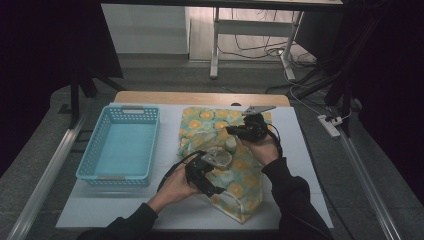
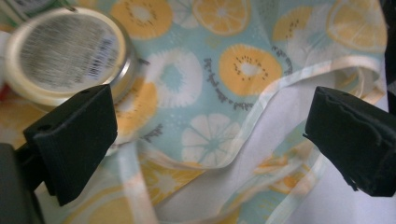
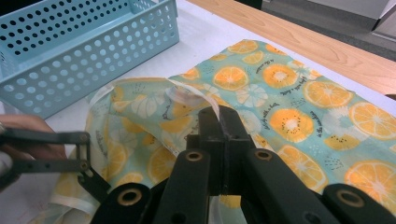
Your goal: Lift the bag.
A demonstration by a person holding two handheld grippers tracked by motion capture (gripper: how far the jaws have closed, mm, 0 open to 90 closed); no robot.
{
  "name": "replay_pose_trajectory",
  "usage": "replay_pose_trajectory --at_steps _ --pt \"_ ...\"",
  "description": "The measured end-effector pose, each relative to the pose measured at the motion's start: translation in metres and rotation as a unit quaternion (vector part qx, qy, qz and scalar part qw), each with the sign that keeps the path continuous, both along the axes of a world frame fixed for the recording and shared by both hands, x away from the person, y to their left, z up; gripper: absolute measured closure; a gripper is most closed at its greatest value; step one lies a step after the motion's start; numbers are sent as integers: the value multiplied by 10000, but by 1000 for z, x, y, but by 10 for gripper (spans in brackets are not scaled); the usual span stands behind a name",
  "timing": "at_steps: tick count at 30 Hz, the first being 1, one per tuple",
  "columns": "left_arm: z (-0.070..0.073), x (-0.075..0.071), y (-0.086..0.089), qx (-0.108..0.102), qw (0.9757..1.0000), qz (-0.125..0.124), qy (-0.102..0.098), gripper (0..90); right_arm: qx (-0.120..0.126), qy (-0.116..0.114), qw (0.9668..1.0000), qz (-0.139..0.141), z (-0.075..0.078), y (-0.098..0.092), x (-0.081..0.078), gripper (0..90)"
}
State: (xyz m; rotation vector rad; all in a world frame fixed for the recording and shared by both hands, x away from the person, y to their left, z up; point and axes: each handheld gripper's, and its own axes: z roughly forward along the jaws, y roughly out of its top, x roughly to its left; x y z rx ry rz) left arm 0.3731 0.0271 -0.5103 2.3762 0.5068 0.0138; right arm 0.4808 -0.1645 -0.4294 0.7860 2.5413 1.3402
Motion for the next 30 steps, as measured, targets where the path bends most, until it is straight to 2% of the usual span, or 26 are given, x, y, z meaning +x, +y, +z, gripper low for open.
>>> replay_pose_trajectory --at_steps 9,10,12,14,19,23,30 --pt "-15 0 -5 416 9991 -42 -89 64 0 26 10000 -3 -1 0 0 900" --pt "-17 0 -6 472 9988 -47 -103 85 0 20 10000 -2 -1 0 -1 900" --pt "-19 -3 -7 588 9978 -84 -287 129 -2 15 10000 5 -1 -1 -1 900" --pt "-18 -4 -6 591 9978 -86 -271 161 3 13 10000 0 -1 -1 0 900" --pt "-15 -2 -5 591 9980 -3 -233 356 -1 17 10000 -12 0 -1 -1 900" --pt "-13 3 -1 579 9980 180 -167 522 0 7 10000 -7 -1 -1 -1 900" --pt "-11 8 -1 577 9976 374 -57 758 -20 16 10000 13 -2 0 -1 900"
